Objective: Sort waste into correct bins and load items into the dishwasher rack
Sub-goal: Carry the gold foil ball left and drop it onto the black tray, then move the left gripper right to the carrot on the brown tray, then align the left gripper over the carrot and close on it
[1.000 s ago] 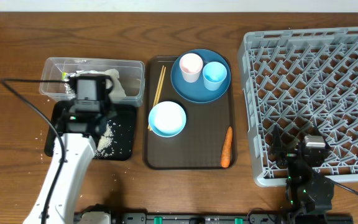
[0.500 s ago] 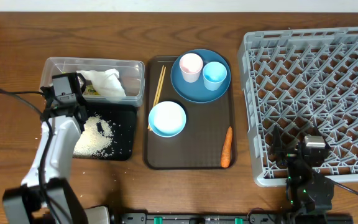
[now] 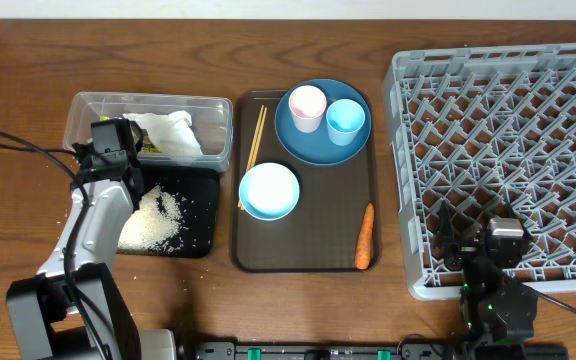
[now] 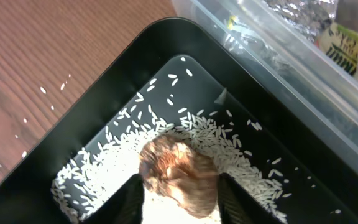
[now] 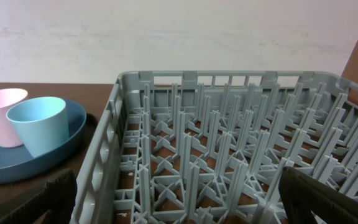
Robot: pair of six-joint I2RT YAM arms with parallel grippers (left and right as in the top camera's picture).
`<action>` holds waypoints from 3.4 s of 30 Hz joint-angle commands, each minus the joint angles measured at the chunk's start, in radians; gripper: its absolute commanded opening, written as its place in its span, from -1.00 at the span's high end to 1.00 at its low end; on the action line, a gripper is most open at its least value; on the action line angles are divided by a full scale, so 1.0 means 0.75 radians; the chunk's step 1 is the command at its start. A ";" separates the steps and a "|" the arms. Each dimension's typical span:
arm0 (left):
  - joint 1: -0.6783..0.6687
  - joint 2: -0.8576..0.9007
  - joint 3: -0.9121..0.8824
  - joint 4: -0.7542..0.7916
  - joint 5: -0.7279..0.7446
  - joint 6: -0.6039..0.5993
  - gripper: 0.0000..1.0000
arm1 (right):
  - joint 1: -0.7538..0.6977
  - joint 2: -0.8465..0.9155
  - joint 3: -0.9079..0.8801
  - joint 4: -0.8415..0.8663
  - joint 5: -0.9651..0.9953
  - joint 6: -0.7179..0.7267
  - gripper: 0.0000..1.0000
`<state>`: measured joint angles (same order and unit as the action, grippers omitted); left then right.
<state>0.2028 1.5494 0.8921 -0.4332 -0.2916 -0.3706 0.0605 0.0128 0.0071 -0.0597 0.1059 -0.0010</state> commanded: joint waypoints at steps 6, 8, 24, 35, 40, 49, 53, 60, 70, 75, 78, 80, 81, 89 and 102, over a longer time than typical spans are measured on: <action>0.002 -0.128 0.031 -0.036 0.022 -0.007 -0.25 | -0.009 -0.002 -0.003 -0.004 0.013 0.006 -0.98; -0.005 -0.227 0.040 -0.044 0.176 -0.007 -0.38 | -0.009 -0.002 -0.002 -0.004 0.013 0.006 -0.98; -0.471 -0.583 0.039 -0.022 1.042 0.366 -0.39 | -0.009 -0.002 -0.003 -0.004 0.013 0.006 -0.99; -1.000 -0.284 0.039 0.245 1.037 0.504 -0.39 | -0.009 -0.002 -0.003 -0.004 0.013 0.006 -0.99; -1.148 -0.083 0.039 0.421 1.034 0.503 -0.37 | -0.009 -0.002 -0.003 -0.004 0.013 0.006 -0.99; -1.292 0.151 0.039 0.484 0.851 0.504 -0.37 | -0.009 -0.002 -0.002 -0.004 0.013 0.006 -0.98; -1.335 0.211 0.039 0.517 0.850 0.504 -0.37 | -0.009 -0.002 -0.003 -0.004 0.013 0.006 -0.99; -1.397 0.246 0.039 0.569 0.848 0.506 -0.36 | -0.009 -0.002 -0.002 -0.004 0.013 0.006 -0.99; -1.473 0.246 0.038 0.559 0.650 0.545 -0.26 | -0.009 -0.002 -0.002 -0.004 0.013 0.006 -0.98; -1.505 0.246 0.038 0.559 0.650 0.545 -0.26 | -0.009 -0.002 -0.002 -0.004 0.013 0.006 -0.98; -1.512 0.246 0.038 0.558 0.650 0.545 -0.27 | -0.009 -0.002 -0.003 -0.004 0.013 0.006 -0.99; -1.514 0.246 0.038 0.554 0.650 0.544 -0.27 | -0.009 -0.002 -0.003 -0.004 0.013 0.006 -0.98; -1.514 0.246 0.038 0.552 0.650 0.544 -0.27 | -0.009 -0.002 -0.003 -0.004 0.013 0.006 -0.99; -1.521 0.286 0.038 0.554 0.651 0.543 -0.10 | -0.009 -0.002 -0.002 -0.004 0.013 0.006 -0.99; -1.529 0.331 0.038 0.591 0.644 0.545 -0.11 | -0.009 -0.002 -0.002 -0.004 0.013 0.006 -0.99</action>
<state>-0.9432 1.7824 0.8982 0.0055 0.2028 0.0273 0.0605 0.0128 0.0071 -0.0597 0.1059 -0.0010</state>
